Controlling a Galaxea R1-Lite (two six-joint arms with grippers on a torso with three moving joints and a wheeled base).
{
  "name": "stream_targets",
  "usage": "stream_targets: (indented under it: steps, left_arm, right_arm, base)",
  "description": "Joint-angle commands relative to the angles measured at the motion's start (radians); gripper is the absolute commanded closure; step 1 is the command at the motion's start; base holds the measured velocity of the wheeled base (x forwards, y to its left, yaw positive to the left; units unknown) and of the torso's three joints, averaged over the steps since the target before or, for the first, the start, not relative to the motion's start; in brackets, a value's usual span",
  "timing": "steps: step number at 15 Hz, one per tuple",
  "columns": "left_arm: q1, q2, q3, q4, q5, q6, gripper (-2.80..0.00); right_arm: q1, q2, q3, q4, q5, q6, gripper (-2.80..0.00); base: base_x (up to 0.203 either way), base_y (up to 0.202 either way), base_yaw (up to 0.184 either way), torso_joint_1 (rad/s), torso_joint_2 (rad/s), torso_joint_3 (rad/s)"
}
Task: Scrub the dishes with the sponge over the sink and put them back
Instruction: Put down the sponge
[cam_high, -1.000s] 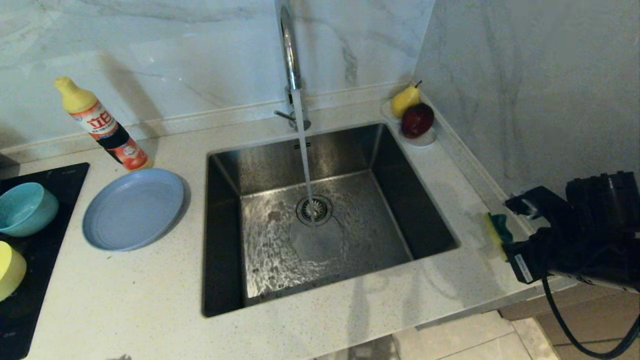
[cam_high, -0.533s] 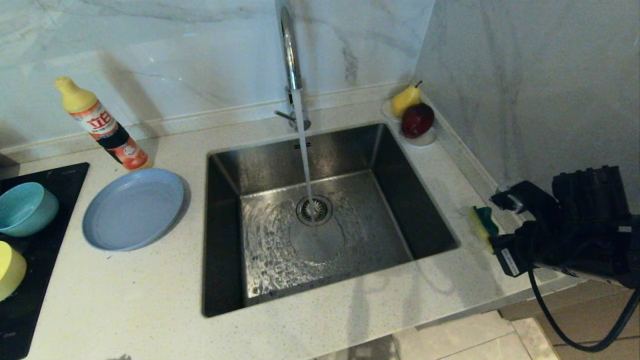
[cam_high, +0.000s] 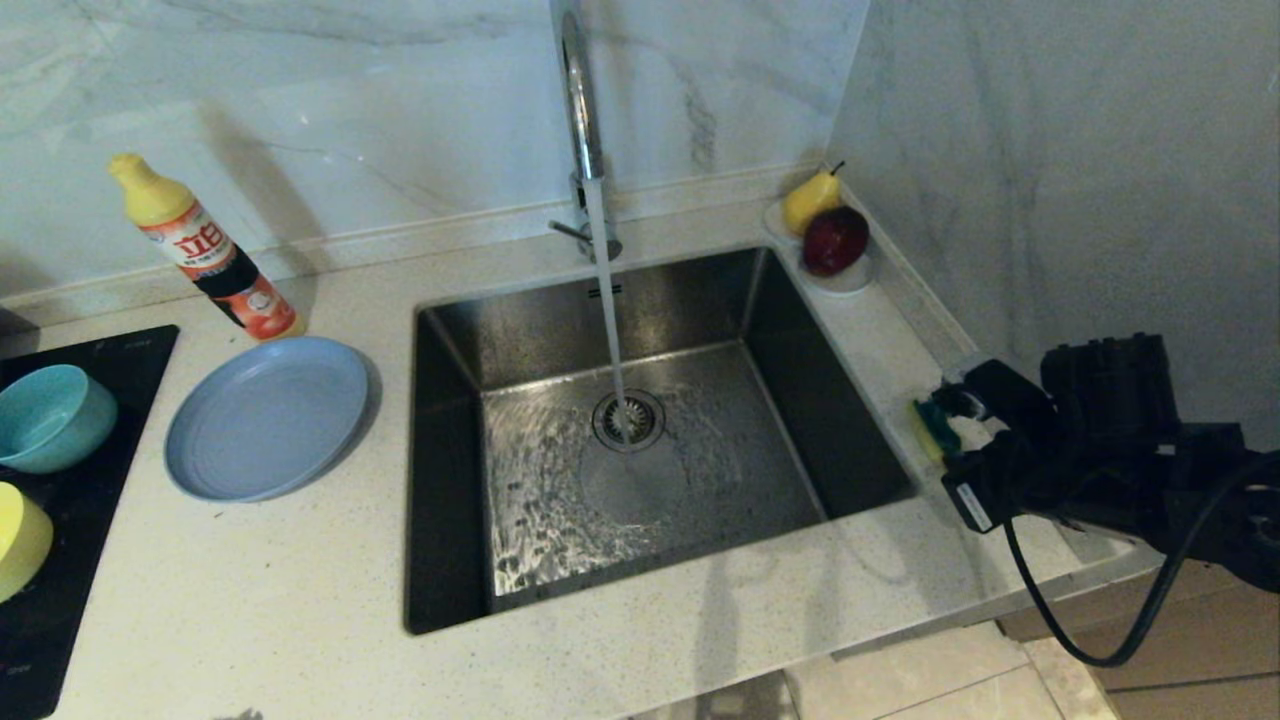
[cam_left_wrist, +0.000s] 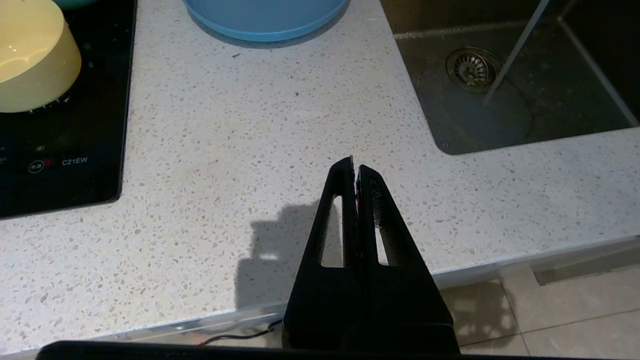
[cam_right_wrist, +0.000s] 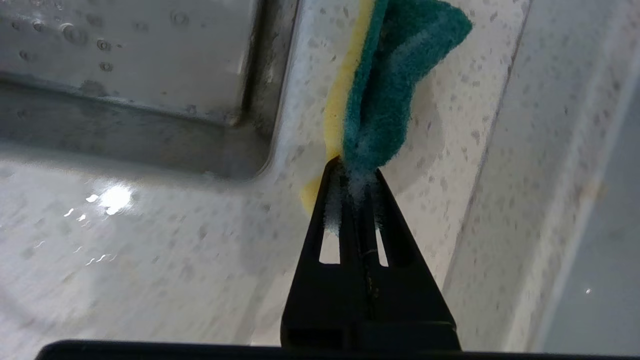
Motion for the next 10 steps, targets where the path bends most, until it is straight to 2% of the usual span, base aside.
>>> stream_targets:
  steps: [1, 10]
  left_arm:
    - [0.001, 0.002, 0.008, -0.001, 0.001, -0.001, 0.00]
    - [0.001, 0.002, 0.008, -0.001, 0.001, -0.001, 0.00]
  right_arm:
    - [-0.002, 0.037, -0.014, -0.005, -0.012, -0.031, 0.00]
    - [-0.035, 0.023, -0.020, -0.029, -0.019, -0.063, 0.00]
  base:
    - [0.000, 0.000, 0.000, 0.000, 0.00, 0.000]
    - [0.000, 0.000, 0.000, 0.000, 0.00, 0.000]
